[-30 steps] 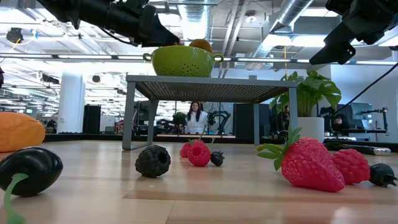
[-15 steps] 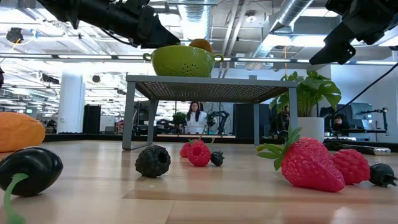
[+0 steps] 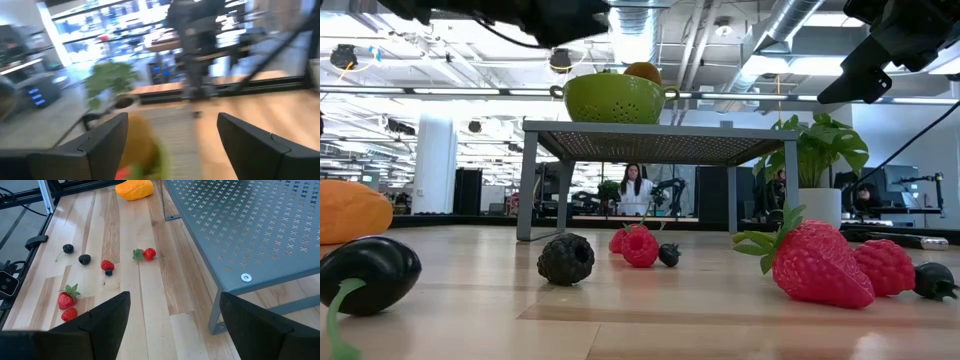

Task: Pick & Place Fruit
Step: Put the black cherry into the green strainer bowl on the shelf

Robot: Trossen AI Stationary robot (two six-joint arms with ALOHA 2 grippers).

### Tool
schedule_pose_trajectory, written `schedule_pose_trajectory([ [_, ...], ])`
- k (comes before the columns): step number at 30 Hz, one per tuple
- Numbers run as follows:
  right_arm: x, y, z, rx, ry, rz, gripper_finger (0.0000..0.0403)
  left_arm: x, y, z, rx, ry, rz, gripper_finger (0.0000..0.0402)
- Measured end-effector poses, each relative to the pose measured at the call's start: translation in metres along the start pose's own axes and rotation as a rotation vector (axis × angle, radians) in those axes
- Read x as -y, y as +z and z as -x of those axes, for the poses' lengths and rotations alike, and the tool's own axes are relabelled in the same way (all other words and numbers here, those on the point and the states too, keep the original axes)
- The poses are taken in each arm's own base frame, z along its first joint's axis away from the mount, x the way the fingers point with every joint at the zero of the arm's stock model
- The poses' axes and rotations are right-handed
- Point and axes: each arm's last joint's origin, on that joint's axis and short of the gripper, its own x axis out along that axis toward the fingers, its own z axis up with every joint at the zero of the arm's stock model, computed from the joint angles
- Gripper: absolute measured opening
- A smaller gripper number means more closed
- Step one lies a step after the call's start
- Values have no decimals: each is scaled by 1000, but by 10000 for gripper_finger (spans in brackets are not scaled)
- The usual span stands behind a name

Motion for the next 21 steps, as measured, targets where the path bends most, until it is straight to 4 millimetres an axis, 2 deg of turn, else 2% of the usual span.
schedule_pose_trajectory([
  [7,0,0,0,0,0,0,302,43,6,15,44,-276,-13,298],
  [13,0,0,0,0,0,0,301,73,7,29,46,-423,-31,298],
  [18,0,0,0,0,0,0,301,99,-1,36,13,-521,-65,298],
  [21,0,0,0,0,0,0,301,116,-13,37,-30,-574,-101,298],
])
